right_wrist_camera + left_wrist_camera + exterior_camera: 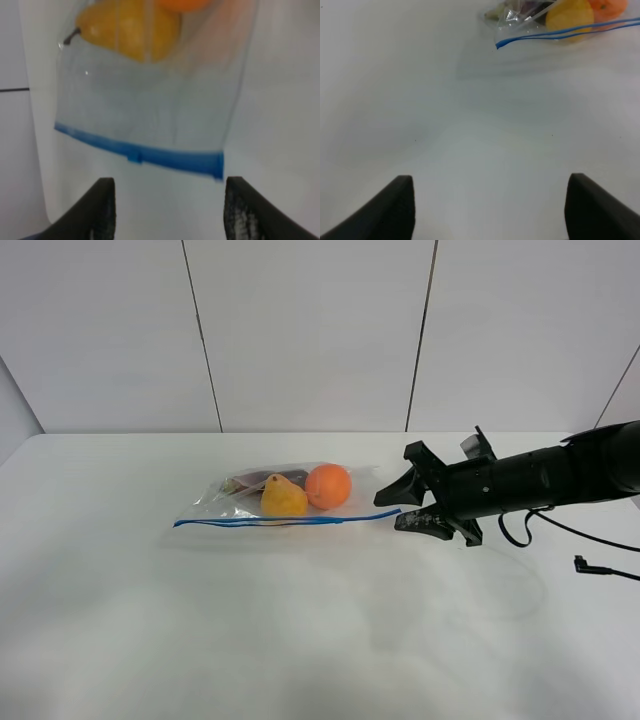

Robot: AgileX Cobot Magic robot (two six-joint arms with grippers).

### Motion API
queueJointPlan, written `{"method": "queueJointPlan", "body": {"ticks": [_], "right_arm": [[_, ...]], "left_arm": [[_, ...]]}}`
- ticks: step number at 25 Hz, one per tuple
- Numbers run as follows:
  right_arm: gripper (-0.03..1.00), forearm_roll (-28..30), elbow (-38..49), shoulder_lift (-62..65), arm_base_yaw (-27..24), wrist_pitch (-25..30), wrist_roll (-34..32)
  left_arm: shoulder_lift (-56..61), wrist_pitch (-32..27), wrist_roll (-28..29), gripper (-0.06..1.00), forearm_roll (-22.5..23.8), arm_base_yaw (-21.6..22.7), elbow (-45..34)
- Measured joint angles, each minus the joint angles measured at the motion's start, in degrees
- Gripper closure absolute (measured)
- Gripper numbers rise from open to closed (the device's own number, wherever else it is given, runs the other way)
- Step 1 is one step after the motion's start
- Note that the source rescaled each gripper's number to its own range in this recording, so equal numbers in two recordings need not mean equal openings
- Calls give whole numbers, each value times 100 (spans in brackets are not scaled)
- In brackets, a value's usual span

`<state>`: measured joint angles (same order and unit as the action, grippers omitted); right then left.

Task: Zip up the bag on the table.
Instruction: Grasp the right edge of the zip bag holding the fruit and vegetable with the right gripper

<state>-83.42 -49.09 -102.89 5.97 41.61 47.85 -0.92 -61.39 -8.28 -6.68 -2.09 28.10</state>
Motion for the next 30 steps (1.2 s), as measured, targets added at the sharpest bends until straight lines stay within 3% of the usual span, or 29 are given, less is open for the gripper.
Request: {"method": "queueJointPlan", "body": {"ticks": [10,30], "right_arm": [[34,-91,-391,-271,0,-189,-198],[34,-531,-402,-899,0,172,385]], "left_arm": [[0,0,0,19,0,0,0],[0,0,0,19,0,0,0]]}}
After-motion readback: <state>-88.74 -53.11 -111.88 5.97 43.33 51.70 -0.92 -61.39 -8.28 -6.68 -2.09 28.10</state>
